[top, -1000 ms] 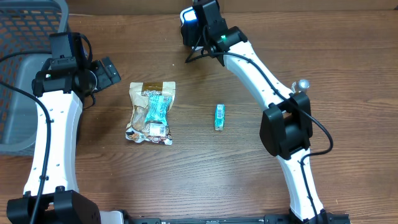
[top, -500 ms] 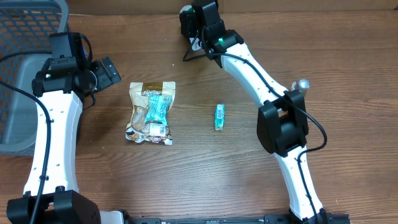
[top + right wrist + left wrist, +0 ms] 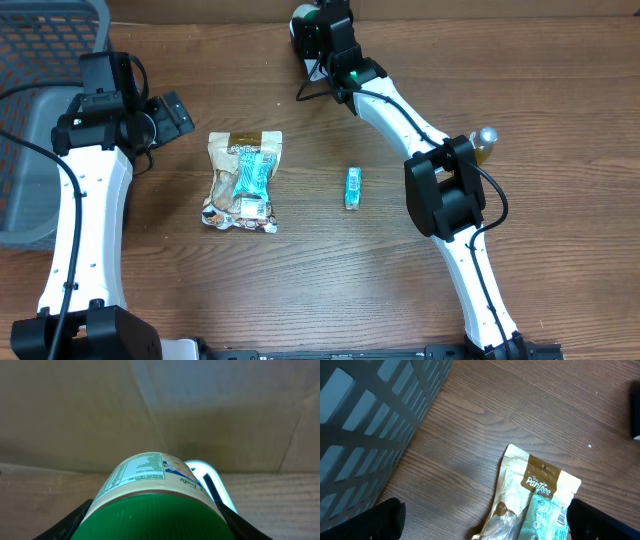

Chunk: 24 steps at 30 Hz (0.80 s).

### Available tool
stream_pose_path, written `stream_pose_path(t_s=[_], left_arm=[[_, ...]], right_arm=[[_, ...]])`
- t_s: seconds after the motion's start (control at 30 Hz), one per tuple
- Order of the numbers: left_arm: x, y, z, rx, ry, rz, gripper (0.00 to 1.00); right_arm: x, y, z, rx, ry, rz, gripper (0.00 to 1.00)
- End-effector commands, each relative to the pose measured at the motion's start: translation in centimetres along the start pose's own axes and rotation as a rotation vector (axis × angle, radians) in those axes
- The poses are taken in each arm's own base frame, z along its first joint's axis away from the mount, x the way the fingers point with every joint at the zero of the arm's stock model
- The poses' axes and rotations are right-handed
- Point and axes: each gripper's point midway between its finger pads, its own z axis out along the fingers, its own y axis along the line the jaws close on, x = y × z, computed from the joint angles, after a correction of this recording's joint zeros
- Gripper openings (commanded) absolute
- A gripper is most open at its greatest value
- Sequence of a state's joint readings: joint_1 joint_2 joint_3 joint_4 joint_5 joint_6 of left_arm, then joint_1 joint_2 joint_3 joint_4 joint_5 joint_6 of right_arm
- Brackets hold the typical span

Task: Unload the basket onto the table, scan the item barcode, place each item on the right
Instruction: 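Carry the jar up to the white scanner and present its label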

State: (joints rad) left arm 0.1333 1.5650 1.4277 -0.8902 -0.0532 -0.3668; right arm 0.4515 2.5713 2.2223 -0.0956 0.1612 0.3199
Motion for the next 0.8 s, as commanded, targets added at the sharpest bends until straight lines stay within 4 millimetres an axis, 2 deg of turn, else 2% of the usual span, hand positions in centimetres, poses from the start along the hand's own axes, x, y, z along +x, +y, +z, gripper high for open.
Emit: stream_pose_path(t_s=[0.0, 0.23, 0.43, 0.6, 0.77], left_arm=[[-0.5, 0.4, 0.0, -0.008, -0.011, -0.005, 1.00], [-0.5, 0.4, 0.0, -0.008, -0.011, -0.005, 1.00], [-0.5, 0.4, 0.0, -0.008, -0.011, -0.005, 1.00], [-0.5, 0.4, 0.0, -0.008, -0.011, -0.005, 0.99], [-0.5, 0.4, 0.0, -0.008, -0.011, -0.006, 1.00]], right_arm=[[-0.7, -0.4, 0.6, 0.001, -0.043, 0.046, 0.04], [0.5, -1.3, 1.7, 0.002, -0.054, 0.112, 0.04], [-0.4, -1.0, 1.8, -0.019, -0.098, 0.118, 0.05], [-0.6, -0.9, 1.8, -0.022, -0.106, 0.119, 0.11], [-0.9, -1.0, 1.7, -0.022, -0.109, 0.120, 0.11]])
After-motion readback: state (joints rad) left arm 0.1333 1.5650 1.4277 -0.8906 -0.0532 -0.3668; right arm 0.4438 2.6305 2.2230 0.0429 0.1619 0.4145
